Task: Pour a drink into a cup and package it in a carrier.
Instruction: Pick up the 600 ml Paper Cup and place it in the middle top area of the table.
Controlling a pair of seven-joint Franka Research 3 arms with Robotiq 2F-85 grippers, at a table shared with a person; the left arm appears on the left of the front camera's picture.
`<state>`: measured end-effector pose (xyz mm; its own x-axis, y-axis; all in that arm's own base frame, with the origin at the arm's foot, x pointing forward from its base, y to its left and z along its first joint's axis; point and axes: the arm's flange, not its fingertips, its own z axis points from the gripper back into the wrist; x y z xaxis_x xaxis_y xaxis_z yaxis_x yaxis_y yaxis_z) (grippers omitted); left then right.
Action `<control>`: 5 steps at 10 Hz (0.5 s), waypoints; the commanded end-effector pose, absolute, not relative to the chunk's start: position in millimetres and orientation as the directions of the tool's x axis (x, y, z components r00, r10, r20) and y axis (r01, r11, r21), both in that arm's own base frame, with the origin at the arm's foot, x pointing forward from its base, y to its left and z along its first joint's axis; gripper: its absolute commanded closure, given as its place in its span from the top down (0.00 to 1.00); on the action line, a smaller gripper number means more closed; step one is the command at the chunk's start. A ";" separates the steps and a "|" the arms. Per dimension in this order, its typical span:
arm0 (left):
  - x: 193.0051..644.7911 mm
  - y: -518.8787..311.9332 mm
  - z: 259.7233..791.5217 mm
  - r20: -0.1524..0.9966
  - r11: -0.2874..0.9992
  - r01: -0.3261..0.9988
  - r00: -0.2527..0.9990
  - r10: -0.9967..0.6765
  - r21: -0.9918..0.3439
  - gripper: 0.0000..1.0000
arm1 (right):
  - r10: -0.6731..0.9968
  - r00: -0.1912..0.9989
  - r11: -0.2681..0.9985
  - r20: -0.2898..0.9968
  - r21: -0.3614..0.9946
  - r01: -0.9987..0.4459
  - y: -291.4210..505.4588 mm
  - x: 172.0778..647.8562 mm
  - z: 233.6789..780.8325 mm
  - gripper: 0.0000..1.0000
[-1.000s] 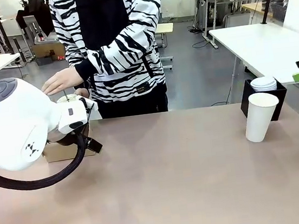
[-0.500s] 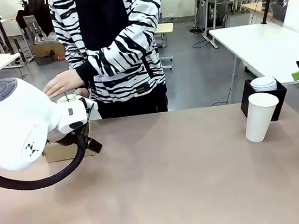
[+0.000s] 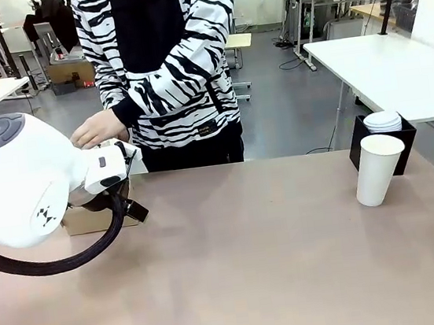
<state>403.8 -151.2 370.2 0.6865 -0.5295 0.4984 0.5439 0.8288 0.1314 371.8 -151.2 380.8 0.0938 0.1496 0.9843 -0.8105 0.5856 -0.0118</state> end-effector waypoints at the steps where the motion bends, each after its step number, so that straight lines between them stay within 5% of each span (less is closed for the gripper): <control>1: 403.5 -151.3 370.4 0.499 0.828 0.545 0.686 -0.530 0.131 1.00 | 0.100 0.022 0.537 0.995 -0.036 -0.843 -144.2 391.8 328.3 1.00; 5: 403.5 -151.3 370.4 0.499 0.828 0.545 0.686 -0.530 0.131 1.00 | 0.087 0.050 0.553 0.995 -0.006 -0.833 -139.1 376.7 329.7 1.00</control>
<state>403.9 -151.1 370.1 0.6867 -0.5293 0.4983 0.5437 0.8289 0.1314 382.9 -133.4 307.5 0.0710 0.0710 0.9949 -0.8438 0.5361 0.0220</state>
